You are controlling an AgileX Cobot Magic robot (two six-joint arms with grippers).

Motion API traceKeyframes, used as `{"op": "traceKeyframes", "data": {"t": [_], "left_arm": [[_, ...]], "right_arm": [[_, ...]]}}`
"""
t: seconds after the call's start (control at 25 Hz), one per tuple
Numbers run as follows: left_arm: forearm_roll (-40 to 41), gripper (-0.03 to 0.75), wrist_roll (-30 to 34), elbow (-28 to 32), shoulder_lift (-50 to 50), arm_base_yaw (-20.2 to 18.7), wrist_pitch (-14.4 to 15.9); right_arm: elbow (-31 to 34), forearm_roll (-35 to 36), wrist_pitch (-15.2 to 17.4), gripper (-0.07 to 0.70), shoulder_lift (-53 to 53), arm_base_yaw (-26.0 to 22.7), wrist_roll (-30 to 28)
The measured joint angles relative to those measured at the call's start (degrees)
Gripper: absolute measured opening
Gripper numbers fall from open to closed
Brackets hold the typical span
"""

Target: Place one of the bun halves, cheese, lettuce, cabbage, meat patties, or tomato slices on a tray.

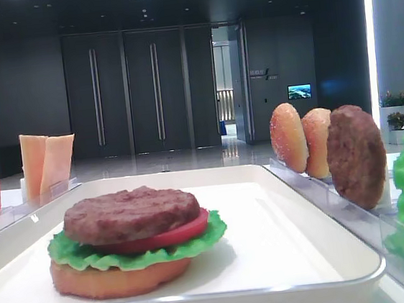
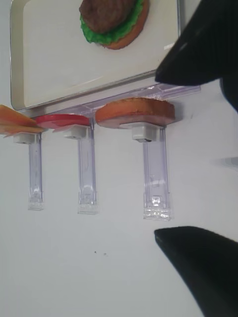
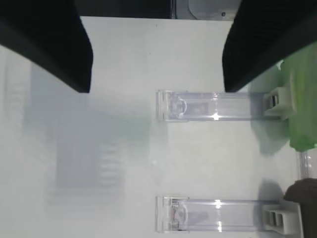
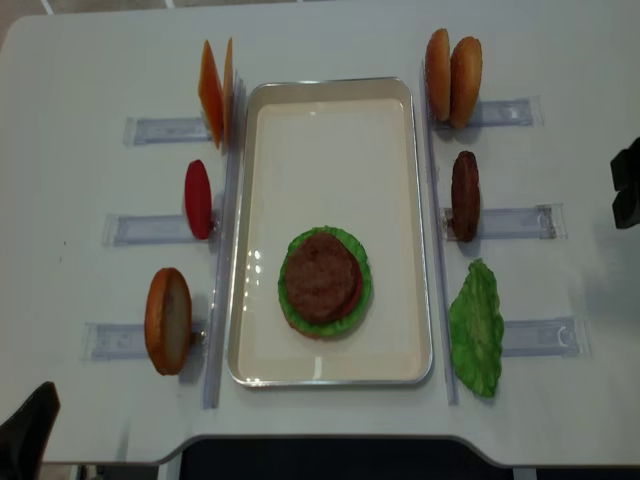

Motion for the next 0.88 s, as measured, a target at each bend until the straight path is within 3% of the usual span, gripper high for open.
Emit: {"op": "traceKeyframes", "data": {"t": [0.56,0.88], "left_arm": [[-0.05,0.692,0.00,0.00,0.00,0.00,0.00],[-0.05,0.692,0.00,0.00,0.00,0.00,0.00]], "right_arm": [[6.43,-2.88,0.09,0.511,-34.45,0.00,0.57],[12.46,-3.06,0.13,0.507,-48.55,0.00,0.45]]}}
